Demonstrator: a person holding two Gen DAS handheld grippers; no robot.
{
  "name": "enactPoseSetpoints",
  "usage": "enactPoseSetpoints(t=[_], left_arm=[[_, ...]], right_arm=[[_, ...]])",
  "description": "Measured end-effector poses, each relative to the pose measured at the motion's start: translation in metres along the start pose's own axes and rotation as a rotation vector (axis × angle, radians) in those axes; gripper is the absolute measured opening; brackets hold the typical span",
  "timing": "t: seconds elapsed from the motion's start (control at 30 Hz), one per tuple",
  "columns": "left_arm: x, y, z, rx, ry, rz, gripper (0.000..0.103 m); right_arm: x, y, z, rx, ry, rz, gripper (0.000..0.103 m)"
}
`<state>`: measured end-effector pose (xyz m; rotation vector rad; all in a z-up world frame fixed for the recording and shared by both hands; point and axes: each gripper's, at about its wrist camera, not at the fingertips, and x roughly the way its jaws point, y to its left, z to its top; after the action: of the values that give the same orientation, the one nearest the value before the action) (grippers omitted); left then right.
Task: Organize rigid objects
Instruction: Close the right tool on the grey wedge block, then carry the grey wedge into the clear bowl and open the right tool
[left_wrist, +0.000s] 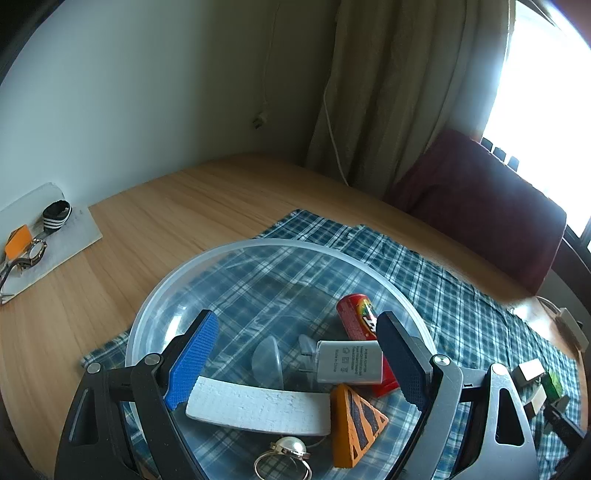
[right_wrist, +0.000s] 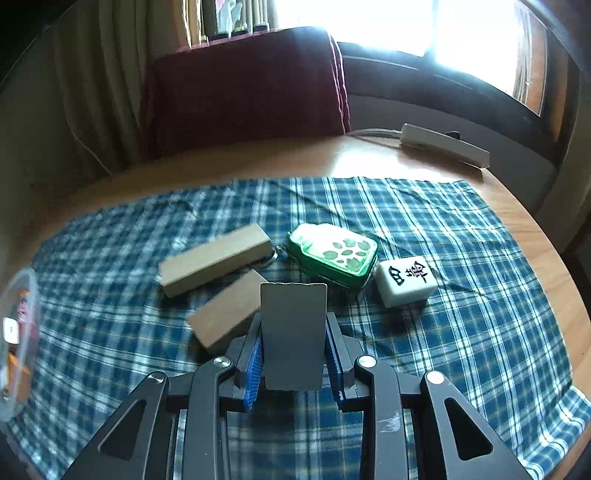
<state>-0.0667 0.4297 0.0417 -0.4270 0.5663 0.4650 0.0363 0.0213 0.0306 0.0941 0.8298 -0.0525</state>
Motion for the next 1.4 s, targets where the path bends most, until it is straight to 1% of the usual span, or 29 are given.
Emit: enactPoseSetpoints(t=[0.1,0.27,0.33,0.4,0.53,0.63,0.73,0.93,1.0,1.03,1.1,1.23,1.4], left_arm=[[0.0,0.0,0.0,-0.004,-0.004,0.005,0.088],[-0.003,0.009,0.003,-0.042,-0.025,0.026,0.088],[-0.005,0.015,0.004,-0.065,-0.041,0.041,0.088],[-0.008,0.021,0.006,-0.094,-0.062,0.056,0.088],[-0.012,0.029,0.007,-0.13,-0.08,0.064,0.088],[-0.012,0.032,0.008,-0.145,-0.081,0.062,0.088],[-0.012,0.033,0.009,-0.156,-0.076,0.057,0.088],[-0.008,0.037,0.009,-0.178,-0.057,0.043,0.088],[-0.008,0.037,0.009,-0.183,-0.054,0.041,0.088],[-0.008,0.037,0.009,-0.185,-0.052,0.039,0.088],[-0.007,0.038,0.009,-0.187,-0.049,0.036,0.088],[-0.006,0.038,0.009,-0.19,-0.04,0.029,0.088],[-0.006,0.036,0.008,-0.183,-0.032,0.023,0.088]], right_arm=[[-0.013,0.012,0.0,-0.012,-0.021,0.06,0.031],[-0.035,0.056,-0.002,-0.093,-0.058,0.199,0.031],[-0.039,0.078,-0.001,-0.133,-0.055,0.259,0.031],[-0.039,0.094,-0.001,-0.159,-0.046,0.298,0.031],[-0.042,0.131,-0.006,-0.209,-0.015,0.391,0.031],[-0.046,0.157,-0.01,-0.256,-0.012,0.442,0.031],[-0.048,0.181,-0.015,-0.295,-0.009,0.475,0.031],[-0.044,0.217,-0.022,-0.362,0.003,0.551,0.031],[-0.04,0.228,-0.025,-0.378,0.025,0.587,0.032],[-0.036,0.233,-0.027,-0.385,0.043,0.598,0.035],[-0.031,0.235,-0.03,-0.385,0.049,0.59,0.039],[-0.028,0.228,-0.031,-0.381,0.043,0.566,0.039],[-0.021,0.209,-0.029,-0.334,0.056,0.544,0.04]])
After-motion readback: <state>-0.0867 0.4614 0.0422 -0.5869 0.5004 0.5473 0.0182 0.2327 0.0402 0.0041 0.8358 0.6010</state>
